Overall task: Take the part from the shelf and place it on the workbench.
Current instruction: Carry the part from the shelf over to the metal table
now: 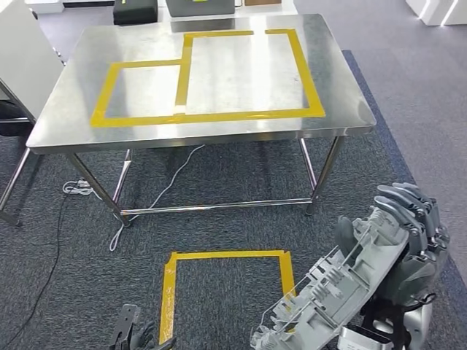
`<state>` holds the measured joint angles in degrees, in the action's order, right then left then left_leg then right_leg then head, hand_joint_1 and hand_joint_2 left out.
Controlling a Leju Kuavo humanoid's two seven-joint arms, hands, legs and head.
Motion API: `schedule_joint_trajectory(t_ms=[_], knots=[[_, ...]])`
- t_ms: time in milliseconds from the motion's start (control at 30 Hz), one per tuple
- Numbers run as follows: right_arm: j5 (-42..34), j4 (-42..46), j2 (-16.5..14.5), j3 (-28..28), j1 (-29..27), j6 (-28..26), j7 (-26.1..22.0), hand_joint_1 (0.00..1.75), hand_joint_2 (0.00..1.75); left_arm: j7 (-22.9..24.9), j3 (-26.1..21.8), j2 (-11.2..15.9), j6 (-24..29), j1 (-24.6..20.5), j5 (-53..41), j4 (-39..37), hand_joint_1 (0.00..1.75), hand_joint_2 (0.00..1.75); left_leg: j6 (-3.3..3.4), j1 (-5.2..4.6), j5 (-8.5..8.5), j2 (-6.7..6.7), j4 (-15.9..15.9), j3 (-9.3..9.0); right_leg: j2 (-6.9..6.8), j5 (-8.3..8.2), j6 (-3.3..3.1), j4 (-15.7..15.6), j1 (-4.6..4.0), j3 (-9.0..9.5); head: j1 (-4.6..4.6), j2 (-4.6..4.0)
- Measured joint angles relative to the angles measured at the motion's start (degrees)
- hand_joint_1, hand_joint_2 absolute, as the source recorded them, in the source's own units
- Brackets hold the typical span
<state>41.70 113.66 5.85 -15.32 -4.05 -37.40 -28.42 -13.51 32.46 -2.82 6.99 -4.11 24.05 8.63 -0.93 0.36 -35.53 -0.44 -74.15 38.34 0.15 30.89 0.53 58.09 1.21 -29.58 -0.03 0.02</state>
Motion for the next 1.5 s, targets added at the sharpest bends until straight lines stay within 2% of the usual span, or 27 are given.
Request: schedule_joint_trajectory(t_ms=[33, 67, 133, 167, 200, 267, 333, 400, 500, 567, 600, 667, 700, 733, 800, 867, 933, 1000, 1067, 1100, 1133, 1200, 1233, 1267, 1367, 1433, 1500], knots=[[-0.23, -0.12, 0.01, 0.03, 0.01, 0.00, 0.15, 0.79, 1.75, 0.05, 0.02, 0.00, -0.02, 0.09, -0.03, 0.00, 0.00, 1.75, -0.03, 0.03, 1.23, 0.00, -0.99, 1.73, 0.09, 0.71, 0.07, 0.00, 0.00, 0.86, 0.01, 0.00], [-0.45, -0.26, 0.01, 0.08, 0.07, 0.01, 0.32, 0.79, 1.75, 0.10, 0.03, 0.01, -0.04, 0.15, -0.08, 0.00, 0.00, 1.75, 0.06, 0.03, 3.75, 0.00, 0.27, 2.41, 0.17, 1.48, 0.14, -0.01, 0.00, 1.89, 0.00, 0.00], [-0.91, -0.53, 0.02, 0.24, 0.39, 0.05, 0.65, 0.79, 1.75, 0.26, 0.04, 0.04, -0.07, 0.17, -0.19, -0.01, 0.00, 1.75, 0.59, -0.12, 9.70, 0.05, 6.30, 1.56, 0.27, 3.05, 0.36, -0.27, 0.02, 3.92, 0.03, -0.01], [-1.12, -0.69, 0.05, 0.34, 0.72, 0.09, 0.78, 0.79, 1.75, 0.37, 0.06, 0.06, -0.11, 0.16, -0.28, -0.02, 0.00, 1.75, 0.98, -0.36, 11.40, 0.11, 8.86, 0.72, 0.33, 3.69, 0.62, -0.55, 0.02, 4.65, -0.03, -0.01], [-1.29, -0.82, 0.13, 0.45, 1.10, 0.11, 0.91, 0.79, 1.75, 0.49, 0.09, 0.07, -0.15, 0.11, -0.40, -0.03, 0.00, 1.75, 1.41, -0.59, 11.60, 0.17, 10.73, -0.19, 0.35, 4.11, 0.95, -0.96, 0.02, 5.11, -0.11, -0.02], [-1.63, -1.03, 0.38, 0.78, 1.88, 0.19, 1.20, 0.79, 1.75, 0.63, 0.22, 0.06, -0.22, -0.05, -0.63, -0.04, 0.00, 1.75, 2.23, -0.92, 9.87, 0.25, 12.83, -1.69, 0.31, 3.96, 1.79, -1.52, -0.02, 5.81, -0.26, -0.02], [-2.12, -1.14, 0.85, 1.24, 2.69, 0.29, 1.66, 0.79, 1.75, 0.66, 0.37, 0.07, -0.25, -0.11, -0.76, -0.03, 0.00, 1.75, 2.85, -0.61, 8.85, 0.09, 14.87, -3.18, 0.18, 3.09, 2.50, -0.23, 0.00, 5.21, -0.11, -0.01], [-2.55, -1.28, 1.36, 1.75, 3.68, 0.41, 2.05, 0.79, 1.75, 0.64, 0.43, 0.09, -0.29, -0.13, -0.81, -0.02, 0.00, 1.75, 3.41, -0.31, 8.49, -0.08, 16.18, -4.82, 0.17, 2.83, 2.81, 4.86, -0.01, 1.78, 0.18, -0.01], [-3.03, -1.70, 2.02, 2.40, 4.40, 0.52, 2.42, 0.79, 1.75, 0.67, 0.57, -0.01, -0.40, -0.11, -0.86, -0.02, 0.00, 1.75, 3.82, -0.28, 7.04, -0.20, 16.92, -7.02, 0.16, 6.43, 2.86, 13.63, -0.01, -5.97, 0.57, 0.00], [-3.61, -2.06, 2.54, 2.91, 4.77, 0.70, 2.83, 0.79, 1.75, 0.75, 0.77, -0.02, -0.45, -0.04, -0.96, -0.02, 0.00, 1.75, 3.68, -0.16, 5.54, -0.36, 16.97, -8.93, 0.11, 7.59, 3.13, 13.42, 0.08, -9.01, 0.71, 0.00], [-4.00, -2.23, 2.81, 3.25, 5.08, 0.85, 3.06, 0.79, 1.75, 0.80, 0.87, -0.02, -0.45, -0.03, -1.04, -0.02, 0.00, 1.75, 3.51, -0.06, 4.68, -0.44, 16.98, -10.08, 0.04, 6.01, 3.37, 11.12, 0.17, -9.47, 0.74, 0.00], [-4.79, -2.65, 3.34, 4.03, 5.77, 1.22, 3.47, 0.79, 1.75, 0.92, 1.06, 0.01, -0.46, -0.01, -1.21, -0.03, 0.00, 1.75, 2.97, 0.02, 2.82, -0.51, 16.86, -12.09, -0.39, -0.86, 3.55, 5.11, 0.36, -9.47, 0.79, 0.00], [-5.11, -2.91, 3.57, 4.41, 6.07, 1.43, 3.60, 0.79, 1.75, 0.99, 1.18, 0.04, -0.47, -0.06, -1.25, -0.04, 0.00, 1.75, 2.59, -0.02, 1.96, -0.52, 16.87, -12.81, -0.53, -3.49, 3.25, 3.14, 0.29, -9.15, 0.88, 0.00], [-5.34, -3.12, 3.75, 4.75, 6.30, 1.61, 3.68, 0.79, 1.75, 1.07, 1.29, 0.09, -0.47, -0.13, -1.26, -0.04, 0.00, 1.75, 2.18, -0.08, 1.33, -0.50, 16.99, -13.43, -0.58, -5.08, 2.73, 2.19, 0.20, -8.91, 0.95, 0.00], [-5.63, -3.36, 3.93, 5.35, 6.94, 1.89, 3.76, 0.79, 1.75, 1.19, 1.43, 0.16, -0.48, -0.48, -1.29, -0.03, 0.00, 1.75, 1.49, -0.11, 1.01, -0.44, 16.96, -14.25, -0.29, -4.70, 1.50, 2.15, 0.06, -8.01, 1.07, 0.00], [-5.72, -3.38, 3.97, 5.81, 7.63, 2.09, 3.68, 0.79, 1.75, 1.24, 1.48, 0.17, -0.48, -0.92, -1.39, -0.02, 0.00, 1.75, 0.94, -0.06, 2.04, -0.28, 13.64, -12.90, -0.11, -4.10, 0.66, 1.81, 0.25, -6.81, 1.01, 0.00], [-5.70, -3.45, 3.99, 6.12, 8.03, 2.38, 3.57, 0.79, 1.75, 1.29, 1.53, 0.17, -0.48, -1.20, -1.50, -0.02, 0.00, 1.75, 0.43, 0.01, 2.03, -0.12, 6.39, -8.16, -0.06, -3.08, 0.12, 1.32, 0.33, -5.14, 0.92, 0.00], [-5.68, -3.56, 4.01, 6.28, 8.31, 2.69, 3.52, 0.79, 1.75, 1.34, 1.61, 0.17, -0.49, -1.13, -1.58, -0.02, 0.00, 1.75, 0.24, 0.02, -1.21, -0.09, 0.64, -2.82, 0.10, -1.81, -0.03, 0.94, 0.28, -3.33, 0.88, 0.00], [-5.63, -3.63, 4.01, 6.32, 8.65, 2.97, 3.50, 0.79, 1.75, 1.41, 1.72, 0.18, -0.51, -1.00, -1.64, -0.02, 0.00, 1.75, 0.62, -0.14, -3.97, -0.09, 0.49, 0.31, 0.34, -0.31, 0.05, 0.65, 0.16, -1.15, 0.85, 0.00], [-5.61, -3.67, 4.01, 6.34, 8.83, 3.10, 3.50, 0.79, 1.75, 1.44, 1.76, 0.20, -0.53, -0.95, -1.66, -0.02, 0.00, 1.75, 1.10, -0.35, -3.30, -0.09, 2.45, 0.97, 0.41, 0.51, 0.12, 0.50, 0.06, 0.07, 0.85, 0.00], [-5.58, -3.70, 4.01, 6.36, 8.97, 3.19, 3.50, 0.79, 1.75, 1.46, 1.78, 0.26, -0.55, -0.88, -1.67, -0.02, 0.00, 1.75, 1.87, -0.72, -0.47, -0.09, 5.45, 1.26, 0.44, 1.35, 0.15, 0.27, -0.01, 1.11, 0.84, 0.00], [-5.56, -3.99, 4.01, 6.42, 9.12, 3.34, 3.50, 0.79, 1.75, 1.52, 1.81, 0.59, -0.61, -0.46, -1.67, -0.10, 0.00, 1.75, 3.65, -1.88, 7.98, -0.43, 11.07, 1.49, 0.66, 2.83, 0.43, -0.22, -0.12, 2.99, 1.08, 0.00], [-5.53, -4.17, 4.02, 6.44, 9.12, 3.40, 3.52, 0.79, 1.75, 1.56, 1.84, 0.74, -0.63, -0.24, -1.69, -0.13, 0.00, 1.75, 4.30, -2.38, 10.92, -0.59, 12.76, 1.35, 0.81, 3.42, 0.68, -0.63, -0.07, 3.50, 1.09, 0.00], [-5.52, -4.32, 4.02, 6.48, 9.18, 3.46, 3.52, 0.79, 1.75, 1.59, 1.86, 0.83, -0.63, -0.14, -1.69, -0.16, 0.00, 1.75, 4.64, -2.69, 12.05, -0.72, 13.65, 1.10, 0.95, 3.61, 1.03, -0.78, -0.09, 4.23, 1.13, 0.00], [-5.53, -4.38, 4.07, 6.63, 9.93, 3.59, 3.61, 0.79, 1.75, 1.59, 1.87, 0.83, -0.60, -0.68, -1.73, -0.12, 0.00, 1.75, 4.82, -2.31, 10.93, -0.71, 15.51, -1.33, 0.78, 2.91, 1.78, 1.02, -0.18, 4.45, 1.02, -0.01], [-5.53, -4.39, 4.13, 6.70, 10.64, 3.69, 3.73, 0.79, 1.75, 1.60, 1.86, 0.72, -0.64, -1.02, -1.75, -0.09, 0.00, 1.75, 4.91, -1.90, 10.07, -0.78, 16.18, -3.02, 0.51, 3.12, 2.10, 6.27, -0.23, 0.98, 1.26, -0.01], [-5.53, -4.39, 4.21, 6.75, 11.01, 3.86, 3.91, 0.79, 1.75, 1.63, 1.89, 0.50, -0.68, -1.03, -1.80, -0.09, 0.00, 1.75, 4.97, -1.71, 8.73, -0.79, 16.27, -4.39, 0.44, 5.78, 2.47, 12.03, -0.25, -4.05, 1.47, 0.00]])
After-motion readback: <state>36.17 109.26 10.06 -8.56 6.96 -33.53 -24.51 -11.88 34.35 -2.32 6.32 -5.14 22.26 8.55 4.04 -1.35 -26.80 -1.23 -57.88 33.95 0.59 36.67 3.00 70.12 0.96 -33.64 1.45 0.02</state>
